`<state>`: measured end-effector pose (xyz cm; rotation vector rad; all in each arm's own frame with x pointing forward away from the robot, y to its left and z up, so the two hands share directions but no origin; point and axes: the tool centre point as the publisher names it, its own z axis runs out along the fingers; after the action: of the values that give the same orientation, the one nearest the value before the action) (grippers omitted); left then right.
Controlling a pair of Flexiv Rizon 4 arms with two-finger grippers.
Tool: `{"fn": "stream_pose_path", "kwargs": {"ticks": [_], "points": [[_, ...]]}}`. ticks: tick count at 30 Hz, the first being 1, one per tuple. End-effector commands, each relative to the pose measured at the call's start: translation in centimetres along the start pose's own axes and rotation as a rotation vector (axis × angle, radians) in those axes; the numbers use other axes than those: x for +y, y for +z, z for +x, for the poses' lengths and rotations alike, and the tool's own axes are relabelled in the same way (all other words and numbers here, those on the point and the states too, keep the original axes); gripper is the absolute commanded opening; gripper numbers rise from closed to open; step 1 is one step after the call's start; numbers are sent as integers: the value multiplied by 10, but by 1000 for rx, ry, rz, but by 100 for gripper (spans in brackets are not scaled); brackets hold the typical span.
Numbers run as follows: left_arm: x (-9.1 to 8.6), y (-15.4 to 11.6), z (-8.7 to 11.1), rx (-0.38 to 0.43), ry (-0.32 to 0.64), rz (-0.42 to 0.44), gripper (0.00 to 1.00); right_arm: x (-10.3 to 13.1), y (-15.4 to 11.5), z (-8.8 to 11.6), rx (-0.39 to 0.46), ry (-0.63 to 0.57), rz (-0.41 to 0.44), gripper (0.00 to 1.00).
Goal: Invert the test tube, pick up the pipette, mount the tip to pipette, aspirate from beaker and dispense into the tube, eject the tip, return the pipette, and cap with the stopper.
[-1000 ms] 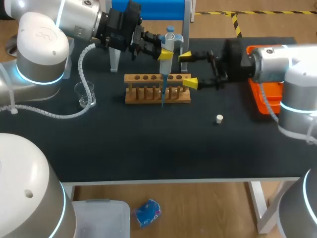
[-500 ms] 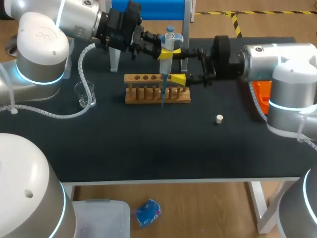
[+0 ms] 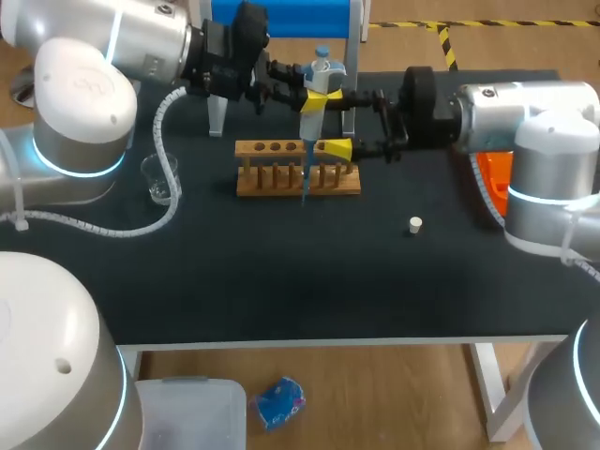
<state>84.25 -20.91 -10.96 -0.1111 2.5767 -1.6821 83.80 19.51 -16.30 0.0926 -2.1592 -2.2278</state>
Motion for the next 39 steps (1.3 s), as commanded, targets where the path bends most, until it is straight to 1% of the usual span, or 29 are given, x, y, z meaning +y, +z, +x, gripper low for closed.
{"fn": "stream_pose_path", "kwargs": {"ticks": [1,2,4,5,10,14,24,32,39], "points": [[-1,0,3,-8,10,27,0,-1,-2,-3,13,-4,-8,100],[-1,0,3,-18,10,25,0,-1,-2,-4,14,-5,-8,100],[-2,-2,3,-27,14,62,0,-1,-2,-5,19,-9,-10,100],[-2,-2,2,-35,10,64,0,-1,-3,-5,20,-10,-10,100],[-2,1,3,-16,13,43,0,0,-3,-7,22,-16,-13,100],[-2,1,3,-14,12,47,0,2,-4,-11,28,-15,-6,100],[-2,1,3,-14,12,47,0,6,7,-20,87,2,17,100],[-2,1,3,-14,12,47,0,9,18,-14,103,15,-2,100],[-2,1,3,-14,12,47,0,7,21,-9,82,20,1,100]]}}
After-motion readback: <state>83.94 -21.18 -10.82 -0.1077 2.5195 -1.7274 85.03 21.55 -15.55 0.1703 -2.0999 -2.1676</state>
